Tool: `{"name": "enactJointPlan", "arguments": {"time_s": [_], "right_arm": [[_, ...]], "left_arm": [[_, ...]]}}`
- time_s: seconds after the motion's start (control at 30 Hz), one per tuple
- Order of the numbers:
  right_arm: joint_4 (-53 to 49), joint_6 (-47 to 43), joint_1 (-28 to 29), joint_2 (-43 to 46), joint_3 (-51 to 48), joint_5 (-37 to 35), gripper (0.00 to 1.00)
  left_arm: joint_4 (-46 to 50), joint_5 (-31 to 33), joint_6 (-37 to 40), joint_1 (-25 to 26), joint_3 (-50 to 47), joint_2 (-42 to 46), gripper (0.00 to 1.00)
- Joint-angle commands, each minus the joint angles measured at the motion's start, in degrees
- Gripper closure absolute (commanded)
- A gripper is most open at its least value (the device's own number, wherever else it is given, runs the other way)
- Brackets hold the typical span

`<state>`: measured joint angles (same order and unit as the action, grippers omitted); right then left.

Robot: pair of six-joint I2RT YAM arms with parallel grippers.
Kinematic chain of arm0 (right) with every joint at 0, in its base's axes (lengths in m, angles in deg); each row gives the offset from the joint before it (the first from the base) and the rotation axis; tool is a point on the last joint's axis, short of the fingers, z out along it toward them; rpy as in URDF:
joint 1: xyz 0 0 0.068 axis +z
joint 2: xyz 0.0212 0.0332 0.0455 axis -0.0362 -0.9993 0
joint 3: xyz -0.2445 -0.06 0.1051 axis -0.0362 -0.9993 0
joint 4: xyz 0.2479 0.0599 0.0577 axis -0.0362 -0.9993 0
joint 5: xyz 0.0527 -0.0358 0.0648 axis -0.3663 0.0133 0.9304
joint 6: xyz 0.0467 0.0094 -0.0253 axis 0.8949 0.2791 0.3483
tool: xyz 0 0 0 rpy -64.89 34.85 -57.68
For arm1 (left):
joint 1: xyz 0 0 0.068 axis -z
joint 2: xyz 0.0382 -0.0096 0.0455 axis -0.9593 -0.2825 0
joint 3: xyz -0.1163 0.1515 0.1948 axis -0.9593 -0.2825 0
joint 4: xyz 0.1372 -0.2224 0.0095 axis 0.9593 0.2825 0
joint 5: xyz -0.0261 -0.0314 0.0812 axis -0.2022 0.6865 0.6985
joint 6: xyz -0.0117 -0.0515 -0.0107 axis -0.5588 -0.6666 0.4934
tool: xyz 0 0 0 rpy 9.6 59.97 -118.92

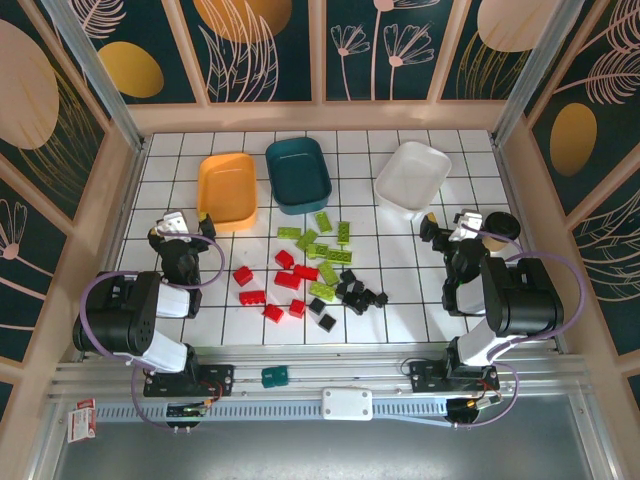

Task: Sort the legos into containers by color
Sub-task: Move the container to the top-center of the table.

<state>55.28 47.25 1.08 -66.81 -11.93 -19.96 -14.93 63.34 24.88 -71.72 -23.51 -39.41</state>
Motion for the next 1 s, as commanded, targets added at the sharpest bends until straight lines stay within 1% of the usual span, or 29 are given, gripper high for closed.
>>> {"name": "enactJointPlan", "arguments": {"time_s": [0.0,0.2,0.23,0.27,0.33,0.37,0.4,0.47,0.53,0.6,0.63,0.7,0.73,0.77,0.8,0.83,0.87,0.9,0.93,0.97], "right_arm": [[0.6,-0.5,-0.3,0.3,0.9,0.3,0.01],[0.4,-0.1,-1.0,0.3,0.9,0.6,0.01],[0.6,0.2,-1.3,0.4,0.8,2.0,0.01],[0.0,0.9,-1.5,1.0,1.0,1.2,0.01],[-3.4,1.9,-1.6,3.9,1.4,-2.7,0.01],[-6.4,2.3,-1.5,5.8,2.0,-3.8,0.01],[-9.4,2.4,-1.5,7.3,3.0,-4.5,0.01],[-15.1,2.3,-1.4,9.6,5.2,-5.0,0.01],[-22.2,3.4,-0.6,11.4,8.0,-8.7,0.01],[-30.0,6.2,0.5,12.6,11.6,-14.5,0.01],[-32.2,6.7,1.3,13.0,12.9,-17.1,0.01],[-34.2,8.7,4.5,13.0,15.5,-26.2,0.01],[-35.4,10.4,5.9,12.7,17.1,-28.9,0.01],[-36.9,13.2,6.5,12.4,18.7,-27.9,0.01],[-37.4,16.4,6.1,12.3,19.8,-22.6,0.01],[-38.2,20.8,5.0,12.5,20.3,-15.5,0.01],[-37.8,26.0,3.8,12.6,20.3,-8.7,0.01],[-34.5,30.5,2.6,11.9,19.4,-3.2,0.01],[-30.6,33.9,1.6,10.8,18.4,0.5,0.01],[-26.8,37.4,0.6,9.0,18.0,6.3,0.01]], "left_arm": [[-2.3,-0.6,0.1,-0.2,0.2,-0.1,0.01],[-2.5,-0.6,0.1,-0.2,0.1,0.0,0.01],[-2.8,-0.3,-0.2,-0.2,0.1,0.2,0.01],[-0.1,1.4,-0.8,-0.2,0.8,1.3,0.01],[4.3,1.2,-0.7,-0.2,1.8,4.6,0.01],[9.8,2.9,-1.7,-0.2,3.3,6.9,0.01],[12.7,5.3,-2.6,-0.2,4.3,8.5,0.01],[14.8,5.9,-2.8,-0.2,4.3,11.3,0.01],[16.3,5.9,-4.3,-0.2,3.8,15.1,0.01],[16.4,6.0,-7.0,-0.2,2.7,19.1,0.01],[16.3,6.1,-9.0,-0.2,2.4,21.1,0.01],[17.0,6.2,-13.8,-0.2,2.6,24.5,0.01],[17.7,6.5,-17.2,-0.2,3.0,25.8,0.01],[19.5,7.7,-22.3,-0.2,3.8,27.0,0.01],[24.0,10.6,-28.9,-0.2,5.3,28.3,0.01],[33.2,13.7,-36.9,-0.2,7.7,29.7,0.01],[47.8,17.9,-49.4,-0.2,11.3,31.0,0.01],[55.2,20.9,-57.2,-0.3,13.8,31.7,0.01],[57.2,20.5,-59.5,-0.2,14.3,32.4,0.01],[55.5,18.4,-59.6,-0.3,13.6,33.3,0.01]]}}
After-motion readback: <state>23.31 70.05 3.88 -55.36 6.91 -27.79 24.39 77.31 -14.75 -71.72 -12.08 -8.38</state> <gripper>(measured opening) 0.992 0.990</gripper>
